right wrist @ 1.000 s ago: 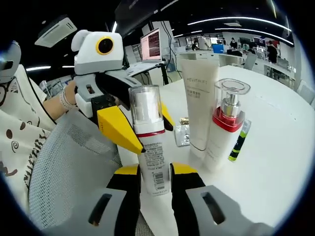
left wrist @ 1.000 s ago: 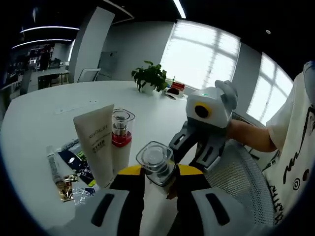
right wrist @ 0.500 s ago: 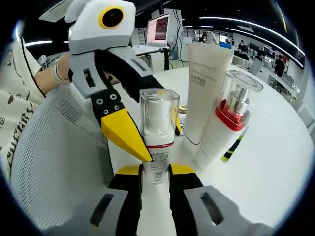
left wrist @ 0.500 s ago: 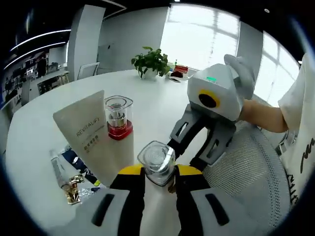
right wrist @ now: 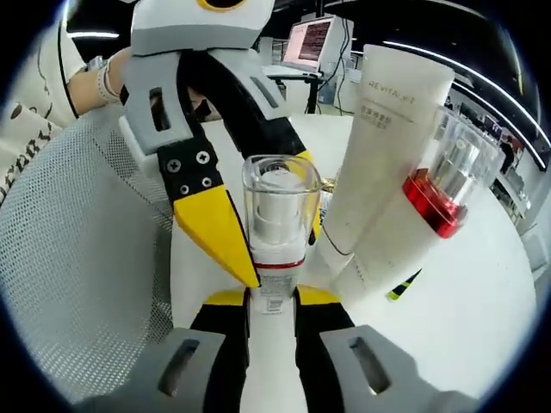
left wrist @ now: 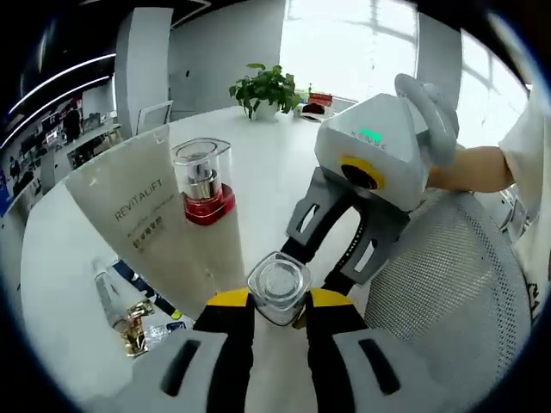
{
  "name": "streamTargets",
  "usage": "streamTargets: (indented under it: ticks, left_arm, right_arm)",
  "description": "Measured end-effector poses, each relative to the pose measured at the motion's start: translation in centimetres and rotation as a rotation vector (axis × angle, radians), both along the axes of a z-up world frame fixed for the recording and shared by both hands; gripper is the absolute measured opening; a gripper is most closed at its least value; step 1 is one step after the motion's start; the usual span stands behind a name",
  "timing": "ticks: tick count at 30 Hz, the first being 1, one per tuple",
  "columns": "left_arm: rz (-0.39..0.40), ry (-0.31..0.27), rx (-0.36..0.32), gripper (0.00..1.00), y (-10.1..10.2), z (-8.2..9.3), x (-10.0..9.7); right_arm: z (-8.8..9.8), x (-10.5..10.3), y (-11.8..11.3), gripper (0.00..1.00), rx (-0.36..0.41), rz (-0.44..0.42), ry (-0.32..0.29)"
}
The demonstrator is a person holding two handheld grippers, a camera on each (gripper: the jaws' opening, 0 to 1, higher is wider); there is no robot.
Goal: Arrange the skincare products in the storage area until every visible bottle or jar stands upright without overlapping.
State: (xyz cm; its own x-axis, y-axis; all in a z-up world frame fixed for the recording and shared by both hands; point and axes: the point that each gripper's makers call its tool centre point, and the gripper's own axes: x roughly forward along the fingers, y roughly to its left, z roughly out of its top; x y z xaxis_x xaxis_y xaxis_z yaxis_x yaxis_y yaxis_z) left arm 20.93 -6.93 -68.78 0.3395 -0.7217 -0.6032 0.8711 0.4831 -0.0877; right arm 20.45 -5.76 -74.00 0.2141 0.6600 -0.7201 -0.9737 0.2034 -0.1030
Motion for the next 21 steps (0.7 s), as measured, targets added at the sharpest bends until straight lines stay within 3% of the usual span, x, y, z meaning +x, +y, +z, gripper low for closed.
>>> streamTargets:
  ticks: [9, 15, 19, 21]
  left_arm:
    - [-0.020, -0.016, -0.054, 0.19, -1.0, 0.4, -0.1]
    - [-0.045, -0.053, 0.004, 0.29, -0.5, -0.6, -0.1]
    - [-0.044, -0.050, 0.031, 0.29, 0.3, -1.1, 0.0]
    - [-0.056, -0.043, 0.080, 0.28, 1.0, -2.0, -0.1]
  right_arm:
    - [-0.3, 0.2, -0.3, 0.20, -0.008, -0.005, -0.018]
    - [-0.4, 0.2, -0.6, 0.26, -0.018, -0.029, -0.006]
    - [-0.9, 0.6, -1.6, 0.27, -0.053, -0.082, 0.015]
    - [-0.8, 0.6, -1.7, 0.26, -0.041, -0.096, 0.032]
